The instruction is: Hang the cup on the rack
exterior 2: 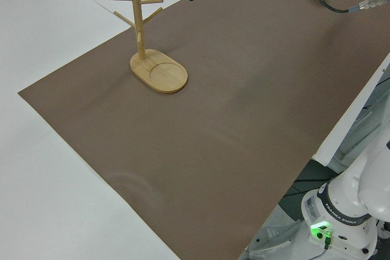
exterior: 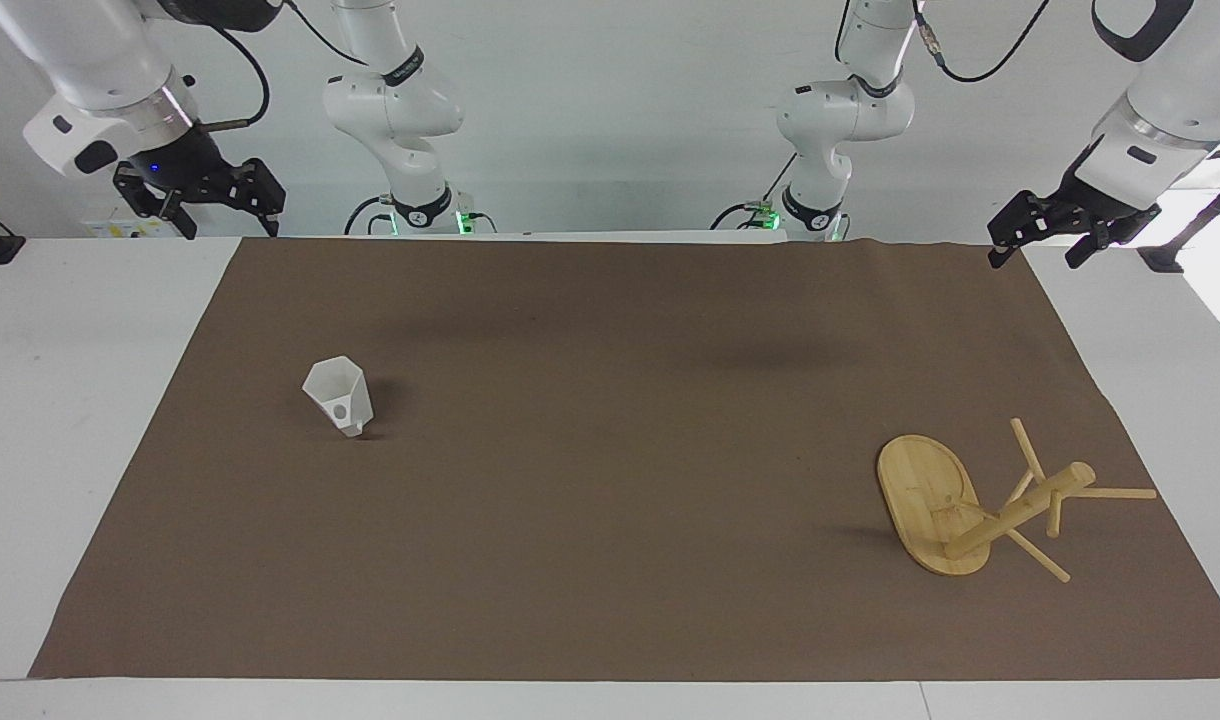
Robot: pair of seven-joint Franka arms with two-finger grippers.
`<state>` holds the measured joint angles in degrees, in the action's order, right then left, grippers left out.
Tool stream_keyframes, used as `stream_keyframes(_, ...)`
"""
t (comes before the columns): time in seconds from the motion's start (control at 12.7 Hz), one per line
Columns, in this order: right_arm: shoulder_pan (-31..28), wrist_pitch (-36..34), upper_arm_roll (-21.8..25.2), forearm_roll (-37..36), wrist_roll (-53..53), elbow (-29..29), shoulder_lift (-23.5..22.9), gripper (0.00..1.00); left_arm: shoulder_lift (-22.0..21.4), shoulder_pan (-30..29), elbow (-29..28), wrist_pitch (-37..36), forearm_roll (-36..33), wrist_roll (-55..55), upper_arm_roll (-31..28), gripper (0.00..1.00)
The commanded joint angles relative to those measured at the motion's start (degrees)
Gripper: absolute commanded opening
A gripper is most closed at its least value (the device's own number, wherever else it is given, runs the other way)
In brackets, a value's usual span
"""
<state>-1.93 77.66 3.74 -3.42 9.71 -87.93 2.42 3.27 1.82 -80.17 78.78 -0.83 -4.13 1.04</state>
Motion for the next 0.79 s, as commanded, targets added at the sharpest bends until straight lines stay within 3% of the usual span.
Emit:
stream_keyframes(0.0, -0.09, 0.65, -0.31, -1.06, -0.3, -1.28, 1.01, 0.99, -0.89, -0.51, -0.86, -0.03, 0.21, -0.18, 0.19, 1.0)
stream_keyframes(0.39, -0.79, 0.29, -0.14, 1.04, 1.19, -1.99, 1.45, 0.99, -0.89, -0.51, -0.86, -0.03, 0.21, -0.18, 0.19, 1.0)
stream_keyframes(0.63, -0.18, 0.64, -0.14, 1.4, 14.5, -2.07, 1.62, 0.99, -0.89, -0.51, -0.86, -0.03, 0.21, -0.18, 0.19, 1.0)
stream_keyframes(0.71, -0.87, 2.65, 0.04, 0.62, 24.04, -1.64, 1.19, 0.99, -0.89, -0.51, -0.86, -0.03, 0.21, -0.18, 0.19, 1.0)
